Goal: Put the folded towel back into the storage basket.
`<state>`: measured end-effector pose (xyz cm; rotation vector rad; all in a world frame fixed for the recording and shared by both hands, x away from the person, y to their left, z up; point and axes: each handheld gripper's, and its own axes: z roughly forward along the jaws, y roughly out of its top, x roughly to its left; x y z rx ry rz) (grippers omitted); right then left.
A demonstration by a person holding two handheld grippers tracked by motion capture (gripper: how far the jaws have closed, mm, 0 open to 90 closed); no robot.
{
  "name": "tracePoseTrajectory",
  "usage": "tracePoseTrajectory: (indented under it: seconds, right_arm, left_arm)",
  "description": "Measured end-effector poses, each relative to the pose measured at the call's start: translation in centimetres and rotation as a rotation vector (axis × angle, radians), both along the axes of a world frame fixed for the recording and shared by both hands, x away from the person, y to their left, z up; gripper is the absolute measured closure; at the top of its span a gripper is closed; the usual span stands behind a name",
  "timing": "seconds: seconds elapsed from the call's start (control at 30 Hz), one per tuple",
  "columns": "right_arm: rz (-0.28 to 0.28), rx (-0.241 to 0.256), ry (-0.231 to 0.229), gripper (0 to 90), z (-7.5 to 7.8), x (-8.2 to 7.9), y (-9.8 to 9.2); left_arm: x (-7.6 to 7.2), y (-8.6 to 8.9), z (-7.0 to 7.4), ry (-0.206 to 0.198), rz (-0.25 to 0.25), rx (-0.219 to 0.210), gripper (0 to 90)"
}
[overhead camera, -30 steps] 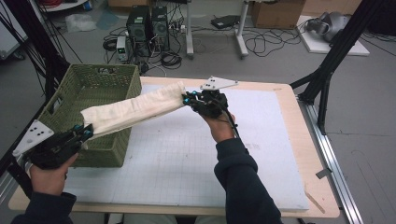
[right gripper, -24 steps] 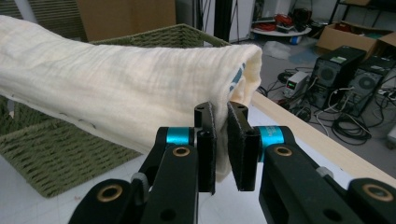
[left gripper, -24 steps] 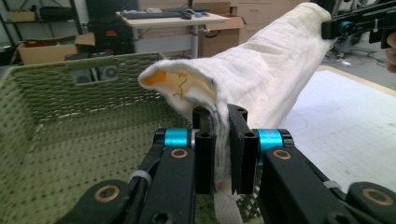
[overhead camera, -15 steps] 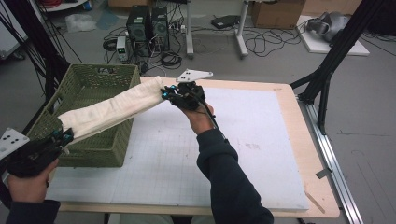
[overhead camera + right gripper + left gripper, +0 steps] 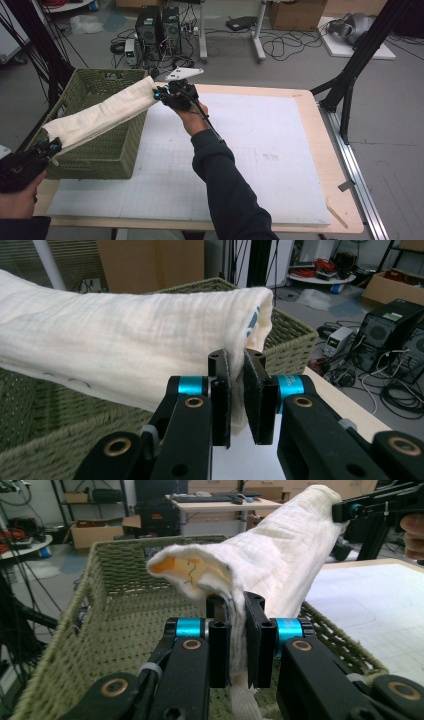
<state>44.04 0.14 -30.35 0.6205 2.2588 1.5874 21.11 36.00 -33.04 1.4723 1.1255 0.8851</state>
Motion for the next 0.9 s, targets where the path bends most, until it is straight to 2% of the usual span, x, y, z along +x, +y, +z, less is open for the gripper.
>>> tracePoseTrajectory:
  seconds: [0.27, 0.4, 0.77, 0.9]
  right_arm:
    - [-0.007, 0.005, 0.015, 82.8, -0.2, 0.8, 2.4]
    - [-0.009, 0.004, -0.003, 82.7, 0.1, 1.1, 3.6]
    - [-0.027, -0.007, 0.006, 82.8, 0.1, 2.1, 6.1]
    - [-0.028, -0.01, -0.004, 82.7, 0.2, 2.6, 7.0]
  left_arm:
    - [-0.3, 1.0, 0.1, -0.004, 0.03, 0.005, 82.0]
    - [-0.5, 1.5, 0.1, -0.008, 0.04, 0.002, 82.0]
    - [-0.8, 1.8, 0.0, -0.007, 0.054, 0.009, 82.0]
    - [-0.8, 1.8, -0.1, -0.004, 0.064, 0.017, 82.0]
